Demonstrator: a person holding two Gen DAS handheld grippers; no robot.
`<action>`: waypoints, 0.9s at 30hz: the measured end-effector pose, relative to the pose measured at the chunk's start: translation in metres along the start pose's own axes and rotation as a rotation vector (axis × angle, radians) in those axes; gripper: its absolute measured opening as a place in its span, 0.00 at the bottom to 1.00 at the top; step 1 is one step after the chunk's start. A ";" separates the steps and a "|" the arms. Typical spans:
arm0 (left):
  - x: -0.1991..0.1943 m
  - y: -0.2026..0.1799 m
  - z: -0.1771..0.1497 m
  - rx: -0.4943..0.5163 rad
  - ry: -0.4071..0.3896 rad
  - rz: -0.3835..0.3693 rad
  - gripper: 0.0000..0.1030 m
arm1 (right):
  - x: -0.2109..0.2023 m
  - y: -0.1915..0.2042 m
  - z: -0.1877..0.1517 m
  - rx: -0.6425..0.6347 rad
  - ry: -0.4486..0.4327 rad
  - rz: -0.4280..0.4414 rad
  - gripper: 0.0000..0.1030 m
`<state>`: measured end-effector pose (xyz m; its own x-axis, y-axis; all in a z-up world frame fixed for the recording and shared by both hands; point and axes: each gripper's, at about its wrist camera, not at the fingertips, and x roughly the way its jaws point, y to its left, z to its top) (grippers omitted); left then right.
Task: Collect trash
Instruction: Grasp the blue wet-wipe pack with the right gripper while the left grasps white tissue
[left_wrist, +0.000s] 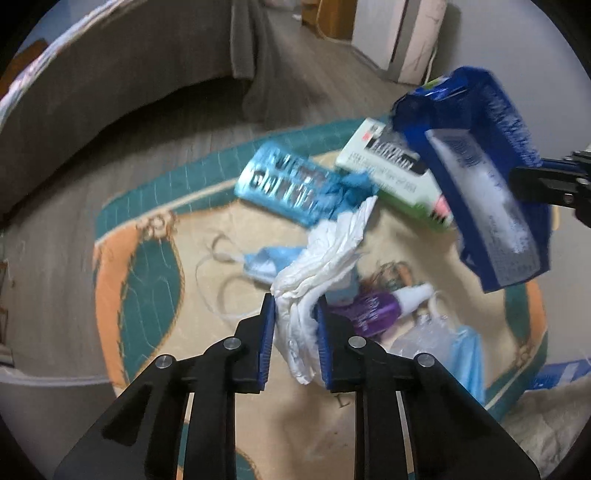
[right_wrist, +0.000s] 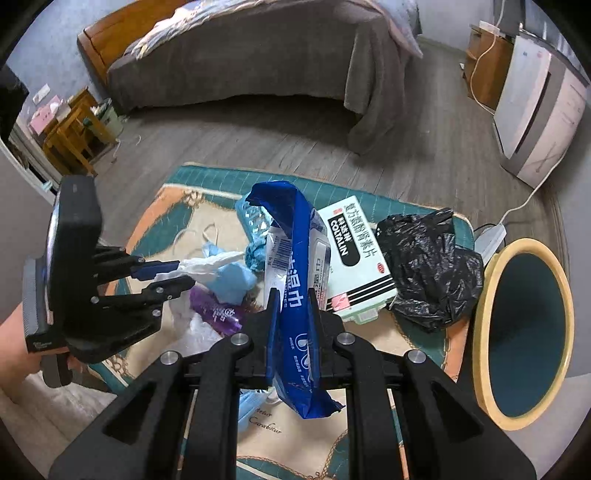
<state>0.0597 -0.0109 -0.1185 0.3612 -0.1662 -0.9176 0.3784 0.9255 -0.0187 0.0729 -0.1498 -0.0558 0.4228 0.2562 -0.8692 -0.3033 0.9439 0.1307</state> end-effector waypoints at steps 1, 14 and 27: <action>-0.005 -0.003 0.001 0.009 -0.015 -0.004 0.20 | -0.001 -0.001 0.001 0.002 -0.003 -0.002 0.13; -0.035 -0.014 0.015 0.023 -0.098 -0.044 0.20 | -0.016 -0.021 0.001 0.055 -0.035 -0.021 0.13; -0.008 -0.019 0.012 0.124 -0.047 0.077 0.70 | -0.012 -0.029 -0.001 0.069 -0.023 -0.016 0.13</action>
<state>0.0602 -0.0312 -0.1058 0.4315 -0.1149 -0.8947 0.4490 0.8876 0.1025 0.0759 -0.1800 -0.0497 0.4467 0.2445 -0.8606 -0.2373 0.9599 0.1496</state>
